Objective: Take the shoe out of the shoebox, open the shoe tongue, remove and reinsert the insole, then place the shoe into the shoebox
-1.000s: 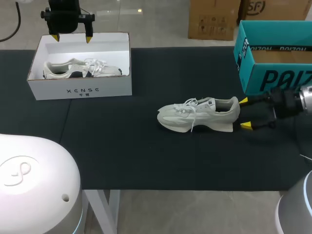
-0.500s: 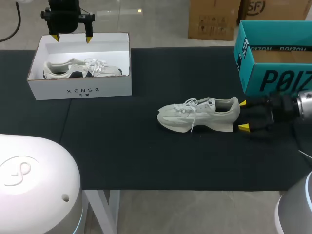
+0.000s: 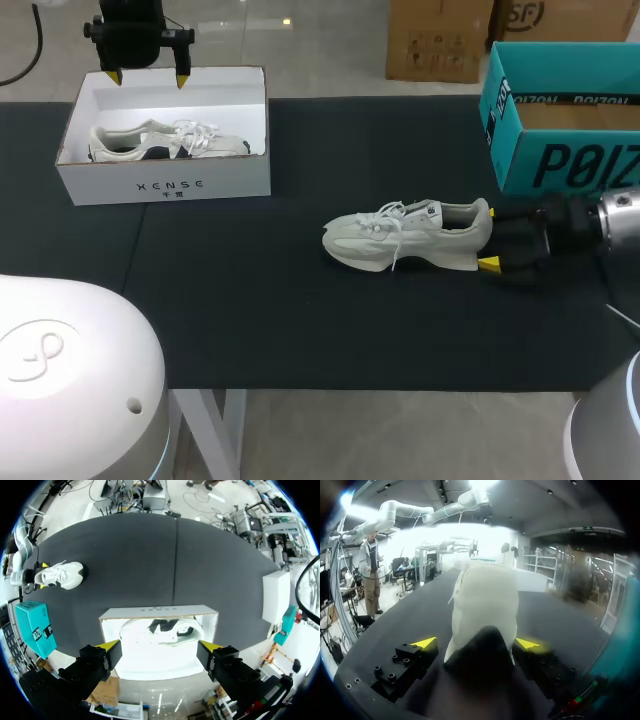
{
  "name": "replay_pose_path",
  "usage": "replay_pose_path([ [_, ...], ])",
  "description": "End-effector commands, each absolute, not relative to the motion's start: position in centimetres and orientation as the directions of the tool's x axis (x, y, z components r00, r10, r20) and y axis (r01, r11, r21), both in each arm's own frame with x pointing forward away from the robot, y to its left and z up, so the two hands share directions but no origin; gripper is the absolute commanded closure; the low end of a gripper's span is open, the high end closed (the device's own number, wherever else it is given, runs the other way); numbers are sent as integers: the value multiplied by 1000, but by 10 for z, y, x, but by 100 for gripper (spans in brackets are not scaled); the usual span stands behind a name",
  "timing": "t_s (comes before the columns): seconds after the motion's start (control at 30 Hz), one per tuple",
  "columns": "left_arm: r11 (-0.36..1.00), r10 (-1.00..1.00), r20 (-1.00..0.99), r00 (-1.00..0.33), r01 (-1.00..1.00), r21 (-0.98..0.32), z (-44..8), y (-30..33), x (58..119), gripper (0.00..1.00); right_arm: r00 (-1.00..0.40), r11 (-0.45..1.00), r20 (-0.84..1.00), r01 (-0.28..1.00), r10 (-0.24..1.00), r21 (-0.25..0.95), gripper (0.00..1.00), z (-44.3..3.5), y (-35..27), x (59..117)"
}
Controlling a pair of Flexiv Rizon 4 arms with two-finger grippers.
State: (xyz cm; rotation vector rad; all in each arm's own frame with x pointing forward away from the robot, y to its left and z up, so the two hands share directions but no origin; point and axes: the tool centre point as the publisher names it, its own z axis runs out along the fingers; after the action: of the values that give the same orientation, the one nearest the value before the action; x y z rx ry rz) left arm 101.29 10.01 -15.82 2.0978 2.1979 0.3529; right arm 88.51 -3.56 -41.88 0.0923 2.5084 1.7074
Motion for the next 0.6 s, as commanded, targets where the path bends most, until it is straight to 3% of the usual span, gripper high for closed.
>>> replay_pose_path([
  [0.03, 33, 993, 101, -57, 974, 223, -158, 100, 1013, 0, -994, 366, -50, -10, 100, 930, 0, -423, -23, 888],
  [0.6, 33, 993, 101, -57, 974, 223, -158, 100, 1013, 0, -995, 378, -35, 3, 93, 926, 0, -437, -14, 888],
])
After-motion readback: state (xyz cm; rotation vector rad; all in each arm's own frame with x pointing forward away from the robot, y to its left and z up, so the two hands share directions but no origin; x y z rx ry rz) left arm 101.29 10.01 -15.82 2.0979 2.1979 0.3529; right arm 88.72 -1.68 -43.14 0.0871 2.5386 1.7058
